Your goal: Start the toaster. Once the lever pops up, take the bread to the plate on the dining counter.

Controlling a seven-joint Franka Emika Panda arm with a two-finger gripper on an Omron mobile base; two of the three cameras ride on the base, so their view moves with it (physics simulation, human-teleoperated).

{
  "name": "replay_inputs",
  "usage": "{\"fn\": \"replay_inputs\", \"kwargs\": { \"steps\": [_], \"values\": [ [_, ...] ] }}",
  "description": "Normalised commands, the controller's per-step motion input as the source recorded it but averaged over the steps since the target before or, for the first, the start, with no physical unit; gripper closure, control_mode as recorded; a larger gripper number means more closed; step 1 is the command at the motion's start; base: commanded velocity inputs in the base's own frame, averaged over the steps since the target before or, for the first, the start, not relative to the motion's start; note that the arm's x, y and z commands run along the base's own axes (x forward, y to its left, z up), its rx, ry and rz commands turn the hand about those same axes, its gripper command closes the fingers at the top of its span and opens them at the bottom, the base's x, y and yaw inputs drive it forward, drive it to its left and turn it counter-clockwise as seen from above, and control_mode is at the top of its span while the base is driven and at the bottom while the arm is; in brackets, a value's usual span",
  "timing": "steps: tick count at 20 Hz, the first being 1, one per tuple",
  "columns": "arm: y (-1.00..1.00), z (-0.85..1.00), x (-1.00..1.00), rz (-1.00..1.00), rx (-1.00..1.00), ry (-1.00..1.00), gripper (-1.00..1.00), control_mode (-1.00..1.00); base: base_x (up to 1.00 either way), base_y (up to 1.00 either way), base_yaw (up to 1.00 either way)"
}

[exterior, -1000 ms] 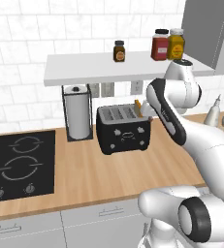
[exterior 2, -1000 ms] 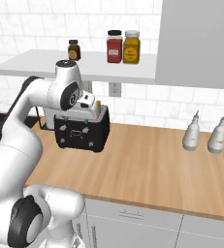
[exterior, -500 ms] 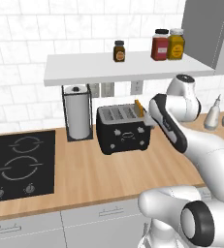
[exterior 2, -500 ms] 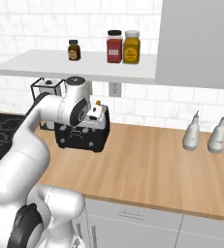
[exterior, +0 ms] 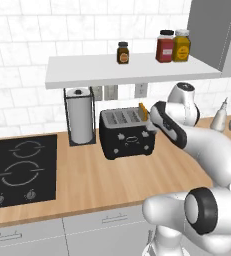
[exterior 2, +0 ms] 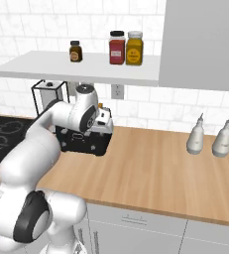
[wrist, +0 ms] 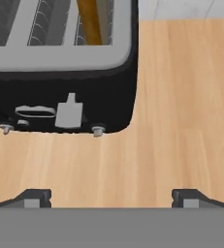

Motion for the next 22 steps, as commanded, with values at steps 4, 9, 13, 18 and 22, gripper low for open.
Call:
{"fn": "replay_inputs", "kwargs": {
  "steps": [4,9,13,18,22],
  "values": [
    [0.00,-0.24,0.25,0.00,-0.01,0.00,-1.00,-1.00,0.00,0.00,0.00],
    [0.13,-0.13,0.26,0.00,0.00,0.00,-1.00,-1.00,0.00,0.00,0.00],
    [0.10,-0.02,0.23,0.00,0.00,0.00,-1.00,-1.00,0.00,0.00,0.00],
    [0.01,-0.08,0.10,0.00,0.00,0.00,-1.00,-1.00,0.00,0.00,0.00],
    [0.03,-0.04,0.22,0.00,0.00,0.00,-1.00,-1.00,0.00,0.00,0.00]
  ]
}}
